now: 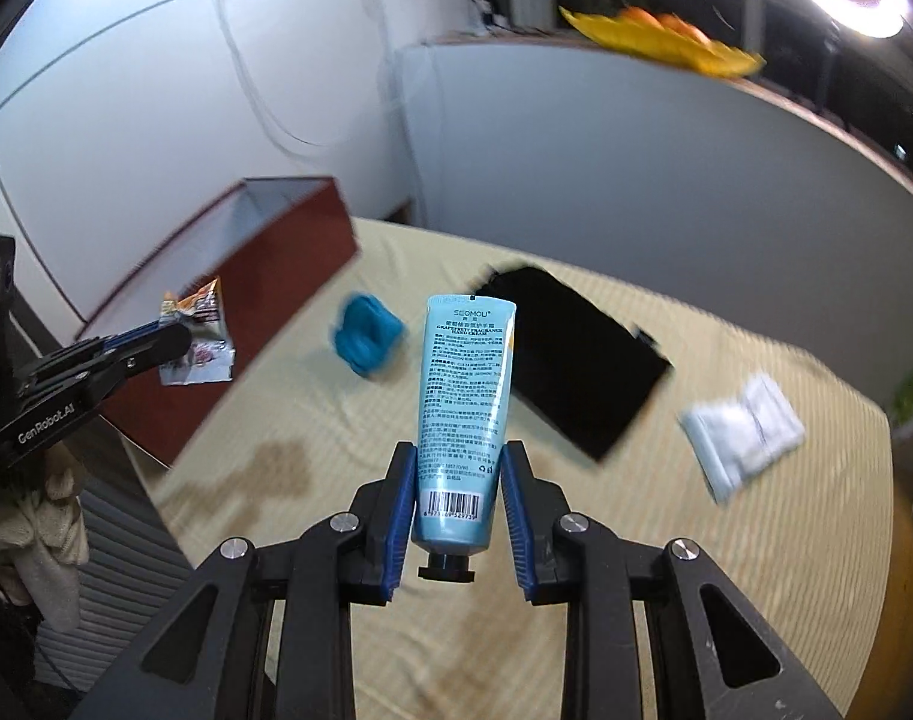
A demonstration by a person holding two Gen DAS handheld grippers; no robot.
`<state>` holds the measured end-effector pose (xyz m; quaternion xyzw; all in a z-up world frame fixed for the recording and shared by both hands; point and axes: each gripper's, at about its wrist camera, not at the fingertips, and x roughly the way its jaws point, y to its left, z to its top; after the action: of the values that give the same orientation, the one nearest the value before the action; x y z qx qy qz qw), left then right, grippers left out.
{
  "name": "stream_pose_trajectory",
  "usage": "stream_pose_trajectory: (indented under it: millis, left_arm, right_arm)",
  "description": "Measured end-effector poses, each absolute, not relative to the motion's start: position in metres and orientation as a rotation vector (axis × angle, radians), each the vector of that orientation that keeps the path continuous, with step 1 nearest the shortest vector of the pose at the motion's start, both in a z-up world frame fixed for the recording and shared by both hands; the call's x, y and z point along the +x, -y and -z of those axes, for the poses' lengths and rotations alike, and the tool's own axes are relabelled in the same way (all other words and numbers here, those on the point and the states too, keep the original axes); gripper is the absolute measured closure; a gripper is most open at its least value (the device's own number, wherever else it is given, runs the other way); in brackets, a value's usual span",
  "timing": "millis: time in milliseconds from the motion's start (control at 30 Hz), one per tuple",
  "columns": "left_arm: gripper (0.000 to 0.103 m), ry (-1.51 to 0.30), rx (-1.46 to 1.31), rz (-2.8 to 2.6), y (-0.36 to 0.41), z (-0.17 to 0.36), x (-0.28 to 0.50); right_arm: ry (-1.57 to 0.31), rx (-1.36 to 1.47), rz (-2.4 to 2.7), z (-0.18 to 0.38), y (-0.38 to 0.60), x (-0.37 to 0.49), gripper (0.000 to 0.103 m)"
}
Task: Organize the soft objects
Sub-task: 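Carry the snack packet and blue tube over the shoebox with both tools, then open the left tool over the box while the right tool drops the tube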
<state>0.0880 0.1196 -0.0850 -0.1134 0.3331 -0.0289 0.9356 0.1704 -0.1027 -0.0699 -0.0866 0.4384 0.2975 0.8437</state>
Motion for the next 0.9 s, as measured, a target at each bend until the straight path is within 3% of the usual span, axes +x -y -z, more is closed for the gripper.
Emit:
stream_pose_trajectory:
  millis: [467, 900]
  left_arm:
    - [0.092, -0.585, -0.174, -0.238, -0.220, 0.061, 0.058]
    - [0.092, -0.630, -0.164, -0.323, -0.244, 0.085, 0.070]
  right_arm:
    - [-0.860, -0.221, -0.859, 0.021, -0.049, 0.187, 0.078]
    - [-0.924, -0.291, -0.941, 0.050, -0.155, 0.195, 0.077]
